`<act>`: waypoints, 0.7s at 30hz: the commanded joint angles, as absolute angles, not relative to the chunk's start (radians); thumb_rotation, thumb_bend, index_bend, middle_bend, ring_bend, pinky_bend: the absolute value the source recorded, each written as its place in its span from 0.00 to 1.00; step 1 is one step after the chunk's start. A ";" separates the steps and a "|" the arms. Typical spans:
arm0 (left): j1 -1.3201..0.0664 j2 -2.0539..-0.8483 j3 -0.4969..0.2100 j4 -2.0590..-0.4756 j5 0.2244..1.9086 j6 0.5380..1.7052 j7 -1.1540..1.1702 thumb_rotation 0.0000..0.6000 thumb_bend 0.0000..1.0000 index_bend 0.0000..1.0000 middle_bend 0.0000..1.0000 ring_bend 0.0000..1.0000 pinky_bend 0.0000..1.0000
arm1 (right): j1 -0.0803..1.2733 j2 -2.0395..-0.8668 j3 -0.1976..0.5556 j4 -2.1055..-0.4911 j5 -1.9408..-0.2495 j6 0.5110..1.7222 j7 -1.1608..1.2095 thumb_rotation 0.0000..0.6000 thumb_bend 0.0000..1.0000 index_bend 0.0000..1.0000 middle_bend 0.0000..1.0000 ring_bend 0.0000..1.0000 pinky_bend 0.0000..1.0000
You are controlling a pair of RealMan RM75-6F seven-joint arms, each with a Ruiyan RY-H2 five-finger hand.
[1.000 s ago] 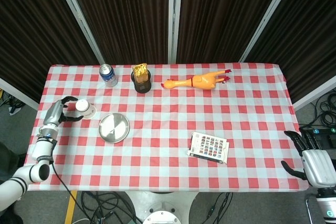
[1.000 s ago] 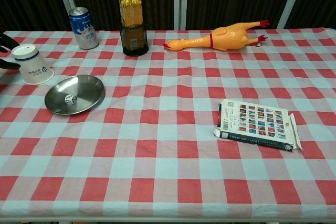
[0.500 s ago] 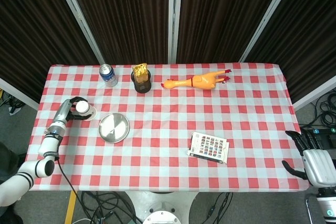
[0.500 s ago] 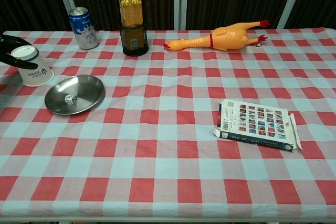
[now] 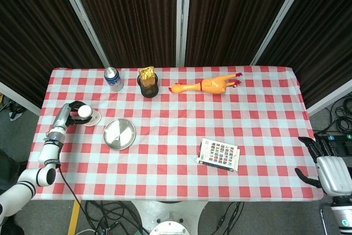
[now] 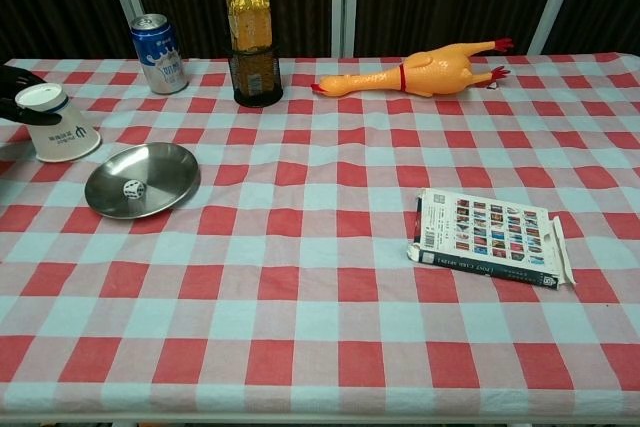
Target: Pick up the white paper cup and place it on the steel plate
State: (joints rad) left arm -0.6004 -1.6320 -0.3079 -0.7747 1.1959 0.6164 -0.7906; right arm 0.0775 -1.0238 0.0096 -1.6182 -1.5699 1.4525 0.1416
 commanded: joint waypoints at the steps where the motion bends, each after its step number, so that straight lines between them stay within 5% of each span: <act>1: -0.592 -1.601 -0.296 -0.831 1.239 0.665 -0.805 1.00 0.26 0.43 0.43 0.25 0.24 | 0.077 -1.023 0.009 -1.620 -1.571 1.454 0.140 1.00 0.17 0.12 0.15 0.00 0.03; 11: -0.564 -1.538 -0.207 -1.057 1.383 0.820 -0.758 1.00 0.26 0.43 0.41 0.25 0.24 | 0.077 -1.026 0.007 -1.617 -1.573 1.451 0.142 1.00 0.17 0.12 0.15 0.00 0.03; 21: -0.575 -1.570 -0.152 -1.096 1.405 0.849 -0.634 1.00 0.26 0.43 0.40 0.25 0.22 | 0.073 -1.025 0.005 -1.615 -1.571 1.453 0.146 1.00 0.17 0.12 0.15 0.00 0.03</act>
State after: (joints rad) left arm -0.5733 -1.5651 -0.1581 -1.0909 1.4058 0.8458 -0.6427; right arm 0.0735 -1.0254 0.0046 -1.6148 -1.5710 1.4532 0.1461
